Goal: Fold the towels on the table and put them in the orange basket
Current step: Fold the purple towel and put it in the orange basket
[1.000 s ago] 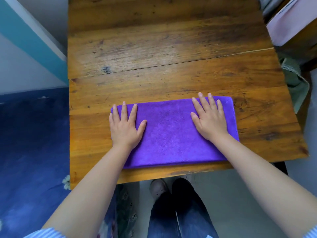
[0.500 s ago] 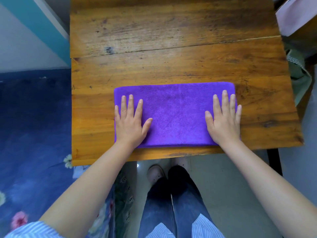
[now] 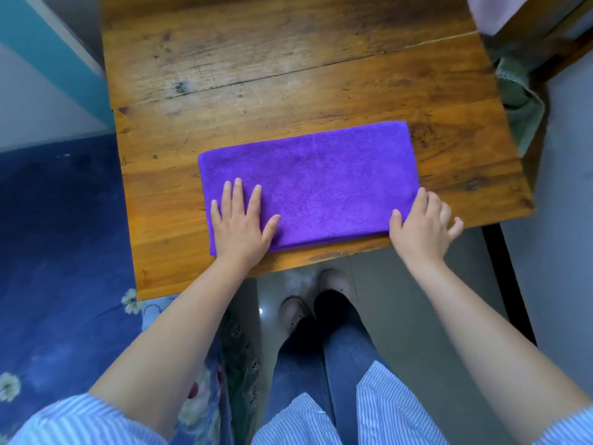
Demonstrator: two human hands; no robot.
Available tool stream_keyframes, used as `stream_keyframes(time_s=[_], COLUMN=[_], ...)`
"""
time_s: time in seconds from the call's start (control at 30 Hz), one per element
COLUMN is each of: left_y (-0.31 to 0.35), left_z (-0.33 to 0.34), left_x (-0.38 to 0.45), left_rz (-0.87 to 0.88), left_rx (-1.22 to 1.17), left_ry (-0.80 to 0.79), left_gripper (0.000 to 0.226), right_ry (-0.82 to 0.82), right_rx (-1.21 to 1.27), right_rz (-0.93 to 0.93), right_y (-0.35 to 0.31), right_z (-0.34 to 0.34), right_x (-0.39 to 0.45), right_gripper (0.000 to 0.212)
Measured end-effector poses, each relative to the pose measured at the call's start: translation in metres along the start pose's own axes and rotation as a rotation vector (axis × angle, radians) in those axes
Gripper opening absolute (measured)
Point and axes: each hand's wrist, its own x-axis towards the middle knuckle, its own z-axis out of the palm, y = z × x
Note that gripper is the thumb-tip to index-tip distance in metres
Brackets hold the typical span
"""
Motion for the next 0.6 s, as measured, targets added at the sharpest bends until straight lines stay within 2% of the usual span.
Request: stream_keyframes(time_s=[0.1, 0.33, 0.47, 0.6], left_y=[0.015, 0.070, 0.092, 0.103], left_z=[-0.012, -0.021, -0.014, -0.010], left_x=[0.018, 0.064, 0.080, 0.094], left_rz=[0.062, 0.290, 0.347, 0.295], left_rx=[0.023, 0.103, 0.140, 0.188], left_ry=[0.012, -0.066, -0.111, -0.107], left_gripper=[0.060, 0.059, 0.063, 0.057], right_ry=[0.008, -0.197, -0.194, -0.173], right_rx=[0.018, 0.277, 0.471, 0.548], right_rz=[0.117, 0.372, 0.415, 0.400], right_y=[-0.001, -0.016, -0.015, -0.008], right_z=[-0.007, -0.018, -0.022, -0.030], right_x=[-0.006, 0.014, 0.024, 0.042], right_gripper=[0.045, 0.036, 0.030, 0.036])
